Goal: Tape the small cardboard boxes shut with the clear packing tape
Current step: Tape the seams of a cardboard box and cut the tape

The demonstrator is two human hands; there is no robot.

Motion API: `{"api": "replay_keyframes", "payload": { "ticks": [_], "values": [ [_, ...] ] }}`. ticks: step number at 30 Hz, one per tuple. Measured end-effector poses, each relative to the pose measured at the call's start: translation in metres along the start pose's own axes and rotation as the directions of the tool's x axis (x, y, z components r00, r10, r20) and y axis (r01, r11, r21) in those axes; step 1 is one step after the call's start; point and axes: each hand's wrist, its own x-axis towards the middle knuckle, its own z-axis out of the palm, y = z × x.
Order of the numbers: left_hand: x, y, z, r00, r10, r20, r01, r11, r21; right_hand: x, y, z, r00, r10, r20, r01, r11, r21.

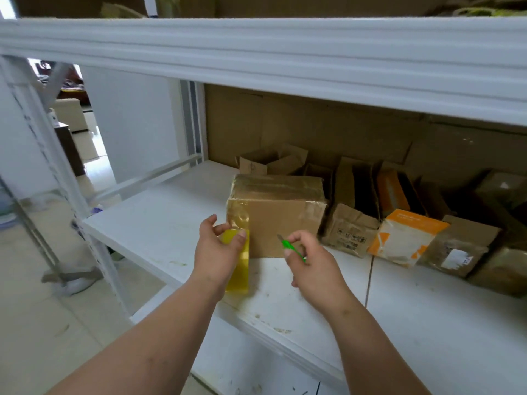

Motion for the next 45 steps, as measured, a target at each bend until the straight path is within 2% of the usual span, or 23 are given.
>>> {"api": "replay_keyframes", "payload": {
  "ticks": [6, 14, 18, 34, 39, 45],
  "values": [
    [0.016, -0.006, -0.008, 0.986, -0.133, 0.097, 0.15, 0.969, -0.198, 0.025, -0.023, 0.023, 0.996, -0.081, 0.04, 0.083, 0.996, -0.034],
    [0.028, -0.005, -0.013, 0.957, -0.216, 0.192, 0.258, 0.938, -0.233, 0.055, -0.051, 0.03, 0.989, -0.144, 0.022, 0.144, 0.951, -0.274],
    [0.031, -0.004, -0.014, 0.952, -0.225, 0.206, 0.273, 0.932, -0.241, 0.068, -0.056, 0.032, 0.99, -0.134, 0.054, 0.144, 0.915, -0.377],
    [0.028, 0.002, -0.014, 0.963, -0.212, 0.167, 0.239, 0.957, -0.163, 0.081, -0.056, 0.039, 0.984, -0.158, 0.077, 0.175, 0.849, -0.499],
    [0.031, 0.006, -0.016, 0.965, -0.221, 0.139, 0.24, 0.961, -0.135, 0.077, -0.041, 0.023, 0.994, -0.112, 0.003, 0.092, 0.798, -0.595],
    [0.03, 0.008, -0.009, 0.966, -0.209, 0.154, 0.225, 0.97, -0.094, 0.06, 0.006, 0.017, 0.994, 0.032, -0.106, -0.078, 0.884, -0.461]
  ]
}}
